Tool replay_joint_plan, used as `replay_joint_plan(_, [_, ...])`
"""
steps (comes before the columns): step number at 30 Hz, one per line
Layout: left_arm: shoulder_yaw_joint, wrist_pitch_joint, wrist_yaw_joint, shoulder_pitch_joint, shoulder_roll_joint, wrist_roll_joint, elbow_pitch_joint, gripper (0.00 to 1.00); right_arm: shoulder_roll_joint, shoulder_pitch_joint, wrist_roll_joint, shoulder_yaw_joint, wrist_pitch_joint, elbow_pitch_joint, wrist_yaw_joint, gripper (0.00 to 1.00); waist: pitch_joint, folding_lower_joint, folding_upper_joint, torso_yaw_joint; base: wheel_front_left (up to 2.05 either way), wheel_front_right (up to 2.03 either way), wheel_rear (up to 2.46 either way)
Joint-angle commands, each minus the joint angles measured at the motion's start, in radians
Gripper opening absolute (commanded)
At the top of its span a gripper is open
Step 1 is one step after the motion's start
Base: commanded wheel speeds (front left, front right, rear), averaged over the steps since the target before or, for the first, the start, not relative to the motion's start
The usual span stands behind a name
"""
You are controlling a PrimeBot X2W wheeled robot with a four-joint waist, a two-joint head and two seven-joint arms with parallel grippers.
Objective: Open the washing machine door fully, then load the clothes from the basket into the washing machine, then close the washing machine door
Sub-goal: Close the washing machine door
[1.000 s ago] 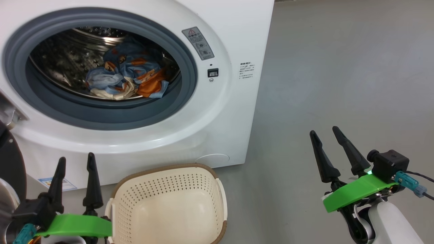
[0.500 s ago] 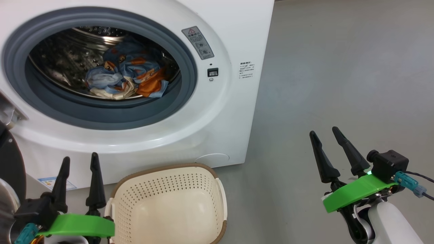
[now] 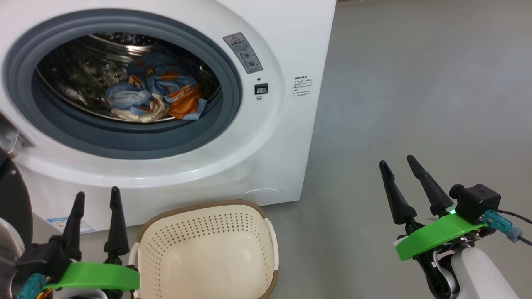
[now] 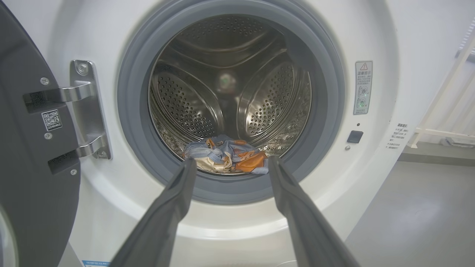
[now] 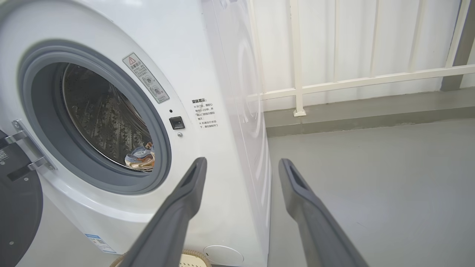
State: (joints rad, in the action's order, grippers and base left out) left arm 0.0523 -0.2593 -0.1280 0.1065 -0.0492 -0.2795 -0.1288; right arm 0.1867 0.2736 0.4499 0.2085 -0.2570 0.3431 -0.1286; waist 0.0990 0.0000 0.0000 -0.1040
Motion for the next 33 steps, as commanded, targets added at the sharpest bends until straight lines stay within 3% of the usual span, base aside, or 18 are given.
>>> replay_joint_plan(1, [0.035, -0.002, -0.003, 0.024, -0.022, 0.006, 0.029, 1.0, 0.0, -0.002, 0.006, 0.026, -0.005, -0.022, -0.002, 1.0, 0.0, 0.0, 0.0, 0.001, -0.42, 0.42, 0.0])
replay_joint_plan(19, [0.046, -0.002, -0.003, 0.021, -0.011, 0.01, 0.033, 1.0, 0.001, 0.001, 0.007, 0.025, -0.005, -0.017, -0.002, 1.0, -0.001, 0.0, 0.0, 0.003, -1.3, 1.3, 0.0])
replay_joint_plan(33, [0.044, -0.002, -0.003, 0.018, -0.007, 0.011, 0.028, 1.0, 0.004, -0.001, 0.007, 0.029, -0.005, -0.013, -0.002, 1.0, -0.01, 0.0, 0.0, 0.004, -0.18, 0.18, 0.0])
